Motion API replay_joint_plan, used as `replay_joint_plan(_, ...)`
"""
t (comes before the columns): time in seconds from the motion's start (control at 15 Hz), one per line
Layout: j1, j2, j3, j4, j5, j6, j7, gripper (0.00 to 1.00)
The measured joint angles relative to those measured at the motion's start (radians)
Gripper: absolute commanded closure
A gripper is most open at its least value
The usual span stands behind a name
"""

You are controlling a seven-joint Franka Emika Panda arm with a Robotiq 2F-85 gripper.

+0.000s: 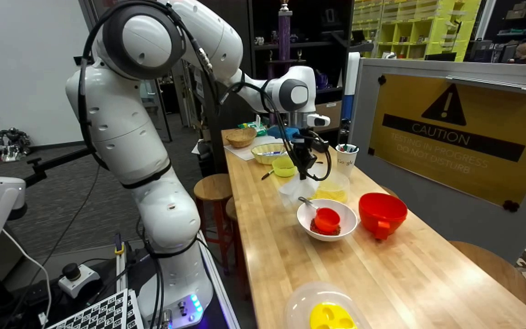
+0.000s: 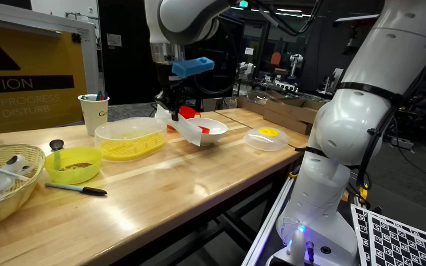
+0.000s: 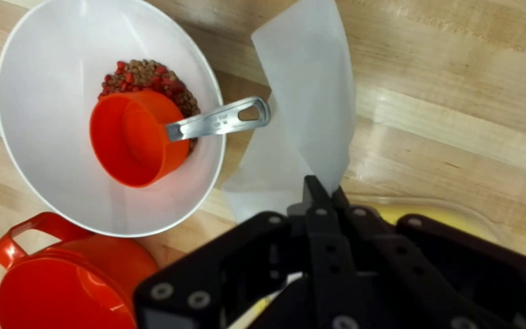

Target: Use the white napkin to wipe the yellow container.

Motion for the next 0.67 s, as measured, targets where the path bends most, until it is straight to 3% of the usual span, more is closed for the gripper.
replay_joint_plan(0.67,0.004,0.022,0.102,0.082,-0.09,0.001,0.178,1.0)
